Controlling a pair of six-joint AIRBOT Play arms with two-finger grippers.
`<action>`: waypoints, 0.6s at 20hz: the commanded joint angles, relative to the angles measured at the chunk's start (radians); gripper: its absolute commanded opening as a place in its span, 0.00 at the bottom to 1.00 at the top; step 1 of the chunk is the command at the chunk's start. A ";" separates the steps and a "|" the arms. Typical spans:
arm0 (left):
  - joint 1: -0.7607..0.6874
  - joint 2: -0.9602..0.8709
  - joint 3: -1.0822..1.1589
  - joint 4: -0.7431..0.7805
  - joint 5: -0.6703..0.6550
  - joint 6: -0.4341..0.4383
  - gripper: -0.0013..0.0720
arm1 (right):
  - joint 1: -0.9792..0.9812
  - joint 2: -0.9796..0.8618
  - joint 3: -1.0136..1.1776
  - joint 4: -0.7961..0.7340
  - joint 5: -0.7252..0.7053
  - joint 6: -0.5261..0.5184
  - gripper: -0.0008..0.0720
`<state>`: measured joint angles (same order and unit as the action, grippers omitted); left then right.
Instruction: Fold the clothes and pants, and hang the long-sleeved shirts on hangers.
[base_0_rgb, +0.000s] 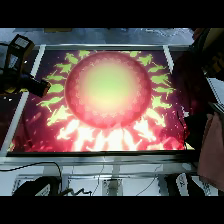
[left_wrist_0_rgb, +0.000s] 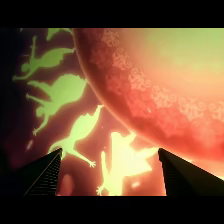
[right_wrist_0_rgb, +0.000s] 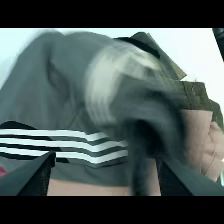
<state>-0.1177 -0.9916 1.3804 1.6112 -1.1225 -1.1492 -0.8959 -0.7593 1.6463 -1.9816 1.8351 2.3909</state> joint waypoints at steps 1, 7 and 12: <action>0.001 0.001 0.001 0.001 0.000 0.000 0.95 | -0.001 0.002 0.001 0.014 -0.002 0.046 0.93; 0.001 0.001 0.001 0.001 0.000 0.000 0.95 | -0.001 -0.013 -0.001 0.384 -0.307 -0.140 0.10; 0.001 0.001 0.001 0.001 0.000 0.000 0.95 | 0.032 -0.085 -0.001 1.010 -0.441 -0.597 0.04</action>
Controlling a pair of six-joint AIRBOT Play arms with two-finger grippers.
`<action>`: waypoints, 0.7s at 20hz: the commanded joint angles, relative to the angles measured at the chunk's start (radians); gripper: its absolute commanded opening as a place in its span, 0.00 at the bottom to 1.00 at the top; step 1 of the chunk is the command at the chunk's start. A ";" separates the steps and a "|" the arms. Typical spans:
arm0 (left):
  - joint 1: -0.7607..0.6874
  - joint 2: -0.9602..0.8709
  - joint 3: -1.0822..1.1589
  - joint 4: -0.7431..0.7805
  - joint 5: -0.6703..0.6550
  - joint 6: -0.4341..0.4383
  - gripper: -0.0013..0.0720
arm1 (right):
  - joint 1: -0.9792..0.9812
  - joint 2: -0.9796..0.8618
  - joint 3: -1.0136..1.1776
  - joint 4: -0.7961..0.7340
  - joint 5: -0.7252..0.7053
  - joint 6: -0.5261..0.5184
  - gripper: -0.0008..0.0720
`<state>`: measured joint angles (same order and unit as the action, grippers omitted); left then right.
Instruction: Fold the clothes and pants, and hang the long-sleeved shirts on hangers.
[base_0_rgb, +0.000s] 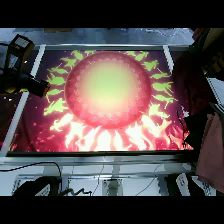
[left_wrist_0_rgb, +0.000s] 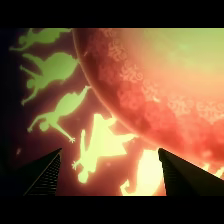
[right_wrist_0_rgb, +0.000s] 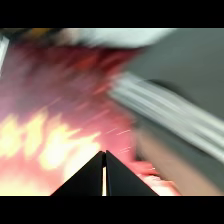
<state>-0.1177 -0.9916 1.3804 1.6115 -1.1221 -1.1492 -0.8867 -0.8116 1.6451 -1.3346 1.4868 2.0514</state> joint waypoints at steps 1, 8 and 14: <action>0.001 0.001 0.001 0.001 0.000 0.000 0.95 | 0.067 -0.037 0.000 0.376 -0.093 -0.333 0.04; 0.001 0.001 0.000 0.001 0.000 0.000 0.95 | 0.536 -0.039 0.000 0.282 -0.111 -0.637 0.04; 0.001 0.001 0.000 0.001 0.000 0.000 0.95 | 0.888 -0.095 -0.024 0.010 -0.117 -0.658 0.04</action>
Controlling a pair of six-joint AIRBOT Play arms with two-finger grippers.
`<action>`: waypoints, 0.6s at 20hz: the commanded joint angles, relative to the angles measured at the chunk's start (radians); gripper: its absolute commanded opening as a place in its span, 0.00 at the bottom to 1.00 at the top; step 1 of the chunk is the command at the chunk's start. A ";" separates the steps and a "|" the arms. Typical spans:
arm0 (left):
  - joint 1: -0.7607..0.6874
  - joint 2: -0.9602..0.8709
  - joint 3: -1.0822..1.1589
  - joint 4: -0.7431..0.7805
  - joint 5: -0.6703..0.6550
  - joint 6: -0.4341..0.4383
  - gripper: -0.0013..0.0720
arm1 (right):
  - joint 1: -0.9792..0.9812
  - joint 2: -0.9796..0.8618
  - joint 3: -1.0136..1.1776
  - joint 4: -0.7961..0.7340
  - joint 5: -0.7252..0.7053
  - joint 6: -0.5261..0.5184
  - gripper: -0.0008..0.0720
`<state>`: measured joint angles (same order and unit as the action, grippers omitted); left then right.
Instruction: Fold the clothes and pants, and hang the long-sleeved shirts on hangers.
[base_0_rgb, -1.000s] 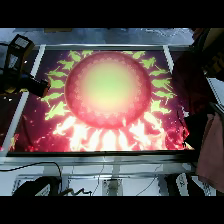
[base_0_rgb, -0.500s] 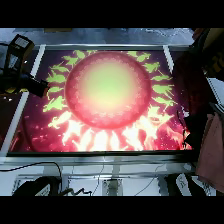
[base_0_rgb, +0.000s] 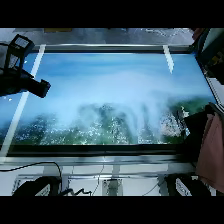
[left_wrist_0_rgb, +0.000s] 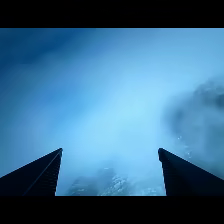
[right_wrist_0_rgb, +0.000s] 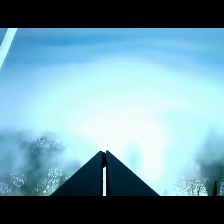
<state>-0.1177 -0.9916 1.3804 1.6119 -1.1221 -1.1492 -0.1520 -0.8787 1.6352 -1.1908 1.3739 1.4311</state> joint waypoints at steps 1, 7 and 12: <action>0.001 0.001 0.000 0.000 0.000 0.000 0.95 | 0.198 -0.048 -0.025 -0.176 -0.005 -0.038 0.04; 0.001 0.001 0.000 0.000 0.000 0.000 0.95 | 0.423 -0.157 -0.035 -0.343 -0.060 -0.039 0.04; 0.001 0.001 0.000 0.000 0.000 0.000 0.95 | 0.443 -0.162 -0.035 -0.335 -0.072 -0.039 0.04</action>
